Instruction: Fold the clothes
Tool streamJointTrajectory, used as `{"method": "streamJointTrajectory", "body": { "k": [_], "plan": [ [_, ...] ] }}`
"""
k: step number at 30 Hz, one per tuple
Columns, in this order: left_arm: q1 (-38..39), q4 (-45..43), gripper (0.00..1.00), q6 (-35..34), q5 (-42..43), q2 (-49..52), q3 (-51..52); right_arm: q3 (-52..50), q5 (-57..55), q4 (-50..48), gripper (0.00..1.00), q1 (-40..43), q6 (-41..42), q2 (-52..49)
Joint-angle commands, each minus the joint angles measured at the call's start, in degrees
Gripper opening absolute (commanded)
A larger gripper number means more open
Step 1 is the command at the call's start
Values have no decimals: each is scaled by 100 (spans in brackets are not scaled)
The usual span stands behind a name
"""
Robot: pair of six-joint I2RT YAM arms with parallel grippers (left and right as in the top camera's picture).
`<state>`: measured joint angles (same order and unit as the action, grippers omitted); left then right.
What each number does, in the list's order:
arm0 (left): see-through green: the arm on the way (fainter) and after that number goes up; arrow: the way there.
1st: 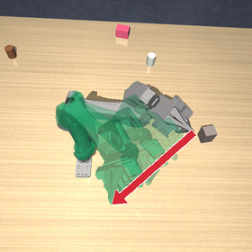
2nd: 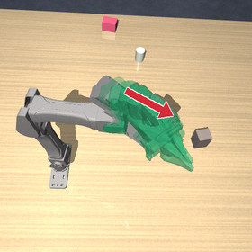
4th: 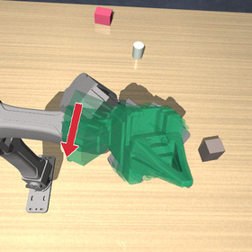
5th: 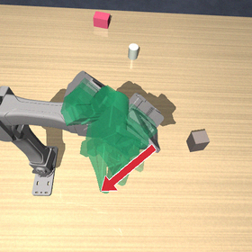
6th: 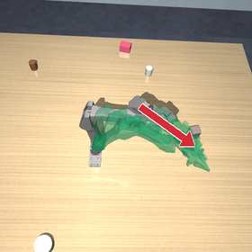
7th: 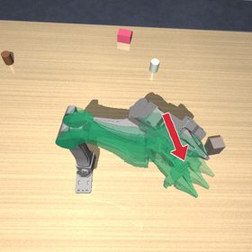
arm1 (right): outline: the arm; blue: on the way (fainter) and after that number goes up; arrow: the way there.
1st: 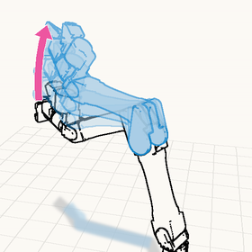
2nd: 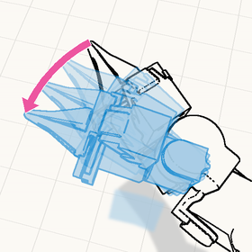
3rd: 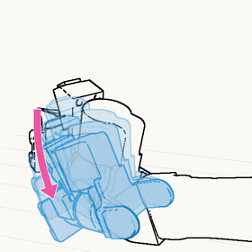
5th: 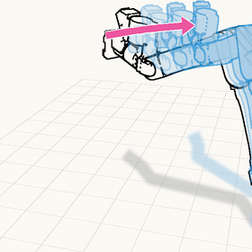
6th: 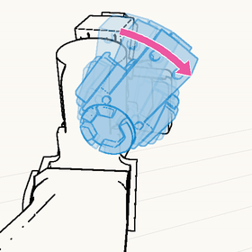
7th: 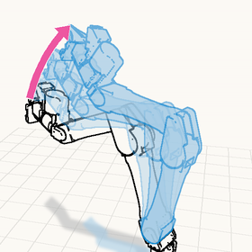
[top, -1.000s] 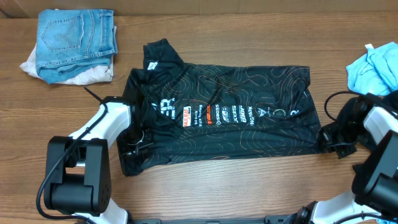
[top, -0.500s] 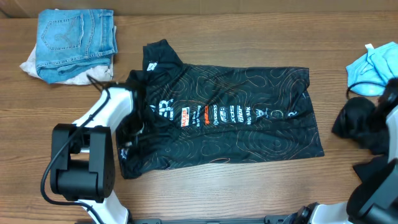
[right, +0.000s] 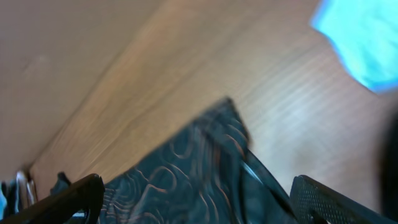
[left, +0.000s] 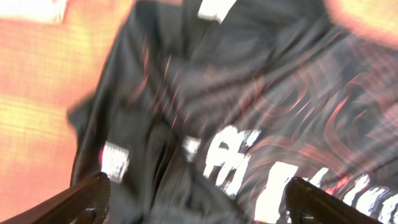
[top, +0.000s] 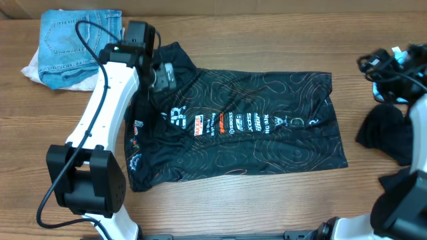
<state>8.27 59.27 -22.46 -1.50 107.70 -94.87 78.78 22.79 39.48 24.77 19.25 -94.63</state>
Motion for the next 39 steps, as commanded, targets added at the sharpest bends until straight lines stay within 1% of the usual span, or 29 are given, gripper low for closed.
{"method": "streamJointTrajectory", "body": {
  "k": [1,7,9,11,13,15,18,19,22,24,29,36,39],
  "plan": [
    [20,-483,93,597,72,24,-372,122,129,-501,99,-398,-319,-455],
    [0,-1405,87,1224,39,238,-466,125,-26,-1209,99,-708,-282,-964],
    [0,-1604,85,1248,-354,428,-490,122,-177,-1300,99,-802,-306,-1108],
    [0,-1733,85,1486,-575,702,-590,122,-238,-1349,100,-883,-420,-1209],
    [0,-1812,87,1895,-597,992,-737,122,-385,-1353,100,-953,-450,-1279],
    [0,-1926,87,2098,-623,1342,-901,122,-527,-1346,100,-1021,-455,-1309],
    [0,-2129,85,2155,-619,1779,-1064,122,-730,-1296,100,-1104,-472,-1314],
    [0,-2240,84,2267,-619,1967,-1113,122,-835,-1233,100,-1132,-476,-1314],
    [0,-2417,82,2380,-643,2192,-1150,122,-973,-1080,100,-1139,-476,-1314],
    [0,-2533,79,2441,-645,2326,-1150,122,-1082,-999,100,-1139,-509,-1314],
    [0,-2798,79,2645,-960,2568,-1150,116,-1078,-944,100,-1139,-603,-1320],
    [0,-3366,73,2857,-1038,2603,-1150,111,-1078,-894,100,-1191,-601,-1320],
    [9,-3434,72,2889,-1027,2603,-1150,111,-1075,-896,100,-1209,-599,-1320]
  ]
}}
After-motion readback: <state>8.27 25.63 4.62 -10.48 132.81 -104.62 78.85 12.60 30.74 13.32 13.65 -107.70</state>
